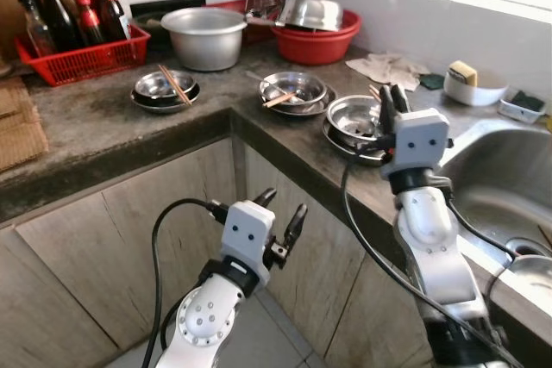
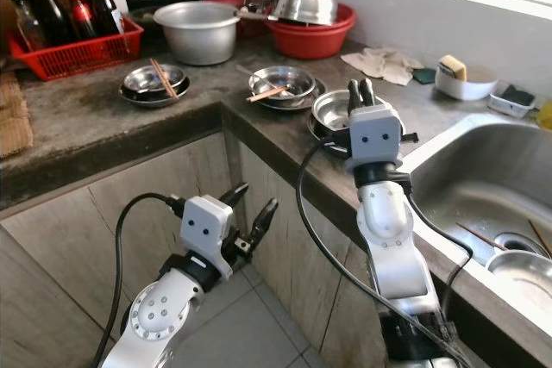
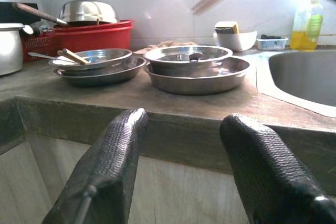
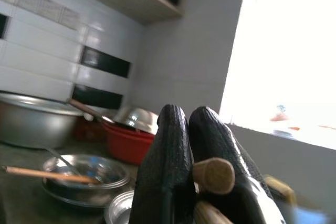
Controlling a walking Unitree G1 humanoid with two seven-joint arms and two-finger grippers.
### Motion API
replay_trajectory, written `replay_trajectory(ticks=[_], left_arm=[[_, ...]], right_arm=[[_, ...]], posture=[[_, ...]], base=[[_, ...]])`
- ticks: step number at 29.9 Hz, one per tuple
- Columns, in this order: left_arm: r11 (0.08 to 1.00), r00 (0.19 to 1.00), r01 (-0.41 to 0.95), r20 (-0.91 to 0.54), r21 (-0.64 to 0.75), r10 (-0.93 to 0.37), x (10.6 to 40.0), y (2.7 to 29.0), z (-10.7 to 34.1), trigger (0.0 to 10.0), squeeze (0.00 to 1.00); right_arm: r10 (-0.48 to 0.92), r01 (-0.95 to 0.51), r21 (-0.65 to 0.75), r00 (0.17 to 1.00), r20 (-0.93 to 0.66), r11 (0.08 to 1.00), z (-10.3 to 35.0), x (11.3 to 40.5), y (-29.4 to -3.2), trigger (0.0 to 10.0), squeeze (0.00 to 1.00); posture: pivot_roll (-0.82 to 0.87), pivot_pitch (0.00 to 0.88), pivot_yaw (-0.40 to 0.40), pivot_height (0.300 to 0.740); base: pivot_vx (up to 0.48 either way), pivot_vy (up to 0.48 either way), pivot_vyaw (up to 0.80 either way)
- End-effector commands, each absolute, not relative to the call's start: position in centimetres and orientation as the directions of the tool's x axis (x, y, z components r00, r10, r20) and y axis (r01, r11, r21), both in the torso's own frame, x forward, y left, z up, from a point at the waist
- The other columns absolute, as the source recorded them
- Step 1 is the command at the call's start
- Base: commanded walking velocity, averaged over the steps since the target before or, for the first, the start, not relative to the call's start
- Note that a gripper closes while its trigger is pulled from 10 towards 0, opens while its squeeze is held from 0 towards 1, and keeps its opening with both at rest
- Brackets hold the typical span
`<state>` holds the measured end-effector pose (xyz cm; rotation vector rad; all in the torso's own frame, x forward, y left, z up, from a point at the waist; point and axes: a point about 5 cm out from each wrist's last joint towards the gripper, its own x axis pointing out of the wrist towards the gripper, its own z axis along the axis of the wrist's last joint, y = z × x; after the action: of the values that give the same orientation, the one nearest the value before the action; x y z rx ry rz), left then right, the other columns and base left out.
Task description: Kitchen organization
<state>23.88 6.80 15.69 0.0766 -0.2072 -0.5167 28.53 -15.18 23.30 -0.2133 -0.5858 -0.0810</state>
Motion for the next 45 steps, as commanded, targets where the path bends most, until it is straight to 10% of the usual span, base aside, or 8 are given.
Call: replay_trajectory(ticks=[1, 13, 45], left_arm=[[0.858, 0.842, 0.500, 0.166, 0.116, -0.513, 24.0, 6.8, 15.5, 10.0, 0.00], [0.843, 0.826, 0.526, 0.169, 0.111, -0.537, 24.4, 6.7, 15.5, 10.0, 0.00], [0.853, 0.848, 0.491, 0.128, 0.176, -0.514, 24.9, 6.8, 14.7, 10.0, 0.00]], right_arm=[[-0.076, 0.185, -0.149, 0.837, 0.542, 0.971, 23.3, 27.6, -16.0, 10.0, 0.00], [-0.202, 0.282, -0.121, 0.874, 0.442, 0.952, 21.4, 25.0, -16.9, 10.0, 0.00], [-0.153, 0.218, -0.138, 0.915, 0.374, 0.966, 21.6, 25.4, -15.5, 10.0, 0.00]], posture=[[-0.01, 0.000, -0.014, 0.740], [-0.03, 0.000, 0.017, 0.740], [-0.02, 0.000, 0.005, 0.740]], base=[[0.000, 0.000, 0.00], [0.000, 0.400, -0.71], [0.137, -0.148, -0.44]])
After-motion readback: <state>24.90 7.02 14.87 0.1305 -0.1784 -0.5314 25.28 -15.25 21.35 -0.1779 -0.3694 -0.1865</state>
